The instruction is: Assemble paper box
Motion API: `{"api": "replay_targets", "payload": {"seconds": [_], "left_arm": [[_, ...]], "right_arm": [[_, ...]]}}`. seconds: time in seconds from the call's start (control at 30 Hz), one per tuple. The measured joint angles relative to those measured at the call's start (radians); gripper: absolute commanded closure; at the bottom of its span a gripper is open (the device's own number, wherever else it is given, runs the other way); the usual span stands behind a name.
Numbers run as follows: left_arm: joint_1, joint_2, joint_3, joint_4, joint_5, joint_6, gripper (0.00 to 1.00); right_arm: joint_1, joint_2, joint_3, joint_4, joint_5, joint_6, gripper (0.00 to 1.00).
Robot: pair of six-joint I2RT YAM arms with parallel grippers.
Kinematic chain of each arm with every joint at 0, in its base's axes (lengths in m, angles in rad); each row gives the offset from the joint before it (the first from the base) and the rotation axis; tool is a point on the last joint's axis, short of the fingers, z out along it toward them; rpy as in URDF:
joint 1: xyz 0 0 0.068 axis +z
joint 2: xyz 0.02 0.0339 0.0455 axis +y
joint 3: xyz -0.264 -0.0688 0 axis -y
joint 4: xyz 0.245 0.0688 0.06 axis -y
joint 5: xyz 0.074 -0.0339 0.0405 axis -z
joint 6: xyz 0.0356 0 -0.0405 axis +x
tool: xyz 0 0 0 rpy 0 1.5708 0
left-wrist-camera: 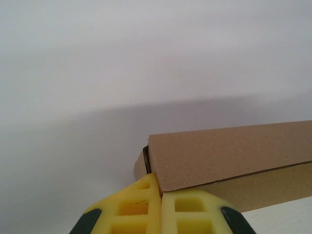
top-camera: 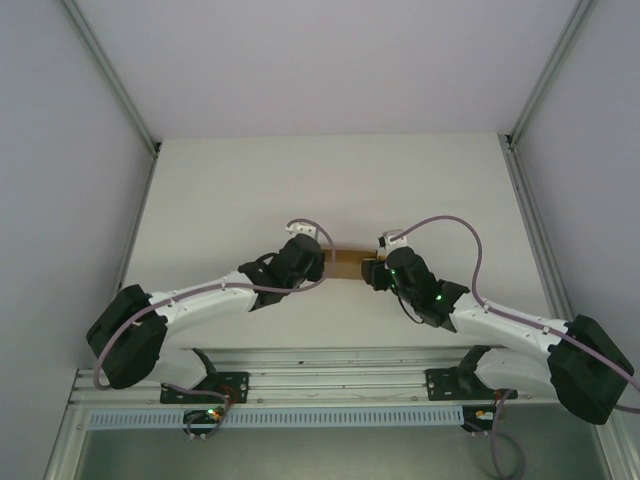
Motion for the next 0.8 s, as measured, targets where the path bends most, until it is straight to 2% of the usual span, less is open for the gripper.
{"api": "replay_targets", "payload": {"seconds": [0.1, 0.2, 0.47, 0.67, 0.8], "left_arm": [[-0.005, 0.003, 0.014, -0.024, 0.000, 0.002, 1.00], [-0.006, 0.011, 0.030, -0.045, 0.000, 0.004, 1.00], [-0.007, 0.019, 0.050, -0.076, -0.001, 0.014, 1.00], [-0.008, 0.021, 0.060, -0.093, 0.000, 0.030, 1.00], [-0.009, 0.021, 0.064, -0.101, 0.001, 0.037, 0.99]], "right_arm": [[-0.002, -0.009, 0.027, -0.050, -0.011, 0.021, 0.15], [-0.011, -0.009, 0.075, -0.096, -0.016, 0.041, 0.01], [-0.060, -0.019, 0.122, -0.125, -0.045, 0.090, 0.00], [-0.190, 0.020, 0.131, -0.158, -0.074, 0.166, 0.11], [-0.203, 0.080, 0.132, -0.176, -0.121, 0.193, 0.14]]}}
